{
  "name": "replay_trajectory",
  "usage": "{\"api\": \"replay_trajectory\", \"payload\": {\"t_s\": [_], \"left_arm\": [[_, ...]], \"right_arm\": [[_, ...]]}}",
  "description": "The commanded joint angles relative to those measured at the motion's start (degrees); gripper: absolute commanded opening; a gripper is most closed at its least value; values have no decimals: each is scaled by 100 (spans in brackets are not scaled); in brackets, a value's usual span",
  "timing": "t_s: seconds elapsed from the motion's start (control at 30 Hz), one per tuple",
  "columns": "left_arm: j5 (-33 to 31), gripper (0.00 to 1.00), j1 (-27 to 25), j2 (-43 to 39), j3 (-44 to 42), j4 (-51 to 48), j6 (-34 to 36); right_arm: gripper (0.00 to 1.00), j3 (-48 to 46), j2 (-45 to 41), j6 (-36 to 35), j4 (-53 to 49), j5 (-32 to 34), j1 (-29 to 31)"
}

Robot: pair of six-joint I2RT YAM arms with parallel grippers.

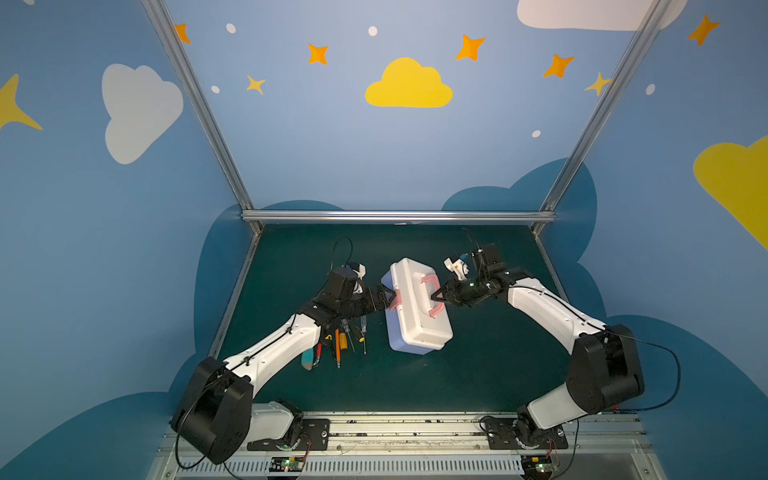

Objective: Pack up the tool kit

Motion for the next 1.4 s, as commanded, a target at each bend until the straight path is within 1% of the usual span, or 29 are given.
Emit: {"api": "replay_trajectory", "payload": {"t_s": [0.0, 0.13, 0.27, 0.5, 0.87, 1.2, 1.37], "left_arm": [[287, 100, -172, 216, 447, 66, -239], [346, 100, -395, 420, 847, -97, -221], [372, 100, -484, 519, 1082, -217, -232], [550, 100, -610, 740, 1258, -274, -288], [480, 100, -726, 959, 1492, -388, -219], [598, 100, -778, 1180, 1604, -411, -204], [470, 100, -799, 1245, 1687, -662, -93]], "right_arm": [[0, -188, -155, -361, -407, 424, -35], [0, -279, -201, -310, -444, 671, -27], [0, -301, -223, -334, -538, 891, -41], [0, -382, -111, -343, -487, 928, -63], [0, -393, 6, -272, -568, 1088, -124], [0, -537, -86, -240, -525, 1125, -133], [0, -601, -100, -219, -460, 1097, -132]]}}
